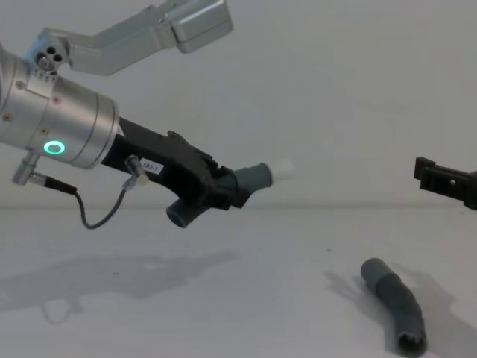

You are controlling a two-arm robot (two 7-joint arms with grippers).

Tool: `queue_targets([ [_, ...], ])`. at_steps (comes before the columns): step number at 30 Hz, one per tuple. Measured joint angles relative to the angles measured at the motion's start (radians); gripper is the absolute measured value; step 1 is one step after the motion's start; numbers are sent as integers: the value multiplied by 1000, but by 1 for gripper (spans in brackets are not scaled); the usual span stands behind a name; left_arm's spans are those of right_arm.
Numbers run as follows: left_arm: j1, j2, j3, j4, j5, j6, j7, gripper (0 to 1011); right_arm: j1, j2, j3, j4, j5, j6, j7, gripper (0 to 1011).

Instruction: Use both hands to pick up one end of the pipe from the table, align the ends, and insert them.

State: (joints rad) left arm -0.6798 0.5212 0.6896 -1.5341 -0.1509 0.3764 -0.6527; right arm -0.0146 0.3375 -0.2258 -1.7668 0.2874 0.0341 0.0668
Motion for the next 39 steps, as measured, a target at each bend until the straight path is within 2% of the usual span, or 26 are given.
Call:
queue_targets([
  [1, 0, 0, 0, 0, 0, 0, 0, 333, 0, 0, 0, 0, 0, 0, 0, 1002],
  [3, -16, 15, 20, 13, 20, -44, -34, 333, 0, 0, 0, 0, 0, 0, 0, 1002],
  [5, -21, 20, 27, 18, 30, -64, -47, 332, 0, 0, 0, 0, 0, 0, 0, 1002],
  [6, -28, 30, 38, 25, 46, -101, -63, 332, 0, 0, 0, 0, 0, 0, 0, 1002],
  [7, -28, 30, 38, 25, 46, -101, -63, 332, 0, 0, 0, 0, 0, 0, 0, 1002],
  [9, -32, 38, 48, 34, 67, -149, -72, 333, 0, 0, 0, 0, 0, 0, 0, 1002],
  [12, -33, 44, 52, 41, 79, -184, -74, 332, 0, 0, 0, 0, 0, 0, 0, 1002],
  [14, -32, 48, 54, 53, 89, -236, -73, 332, 0, 0, 0, 0, 0, 0, 0, 1002],
  [15, -32, 48, 54, 53, 89, -236, -73, 332, 0, 0, 0, 0, 0, 0, 0, 1002],
  [18, -29, 49, 52, 68, 94, -288, -69, 332, 0, 0, 0, 0, 0, 0, 0, 1002],
  [28, -30, 46, 33, 152, 101, -522, -59, 333, 0, 0, 0, 0, 0, 0, 0, 1002],
  [34, -41, 43, 25, 203, 82, -650, -90, 333, 0, 0, 0, 0, 0, 0, 0, 1002],
  [39, -46, 44, 23, 230, 61, -732, -128, 333, 0, 0, 0, 0, 0, 0, 0, 1002],
])
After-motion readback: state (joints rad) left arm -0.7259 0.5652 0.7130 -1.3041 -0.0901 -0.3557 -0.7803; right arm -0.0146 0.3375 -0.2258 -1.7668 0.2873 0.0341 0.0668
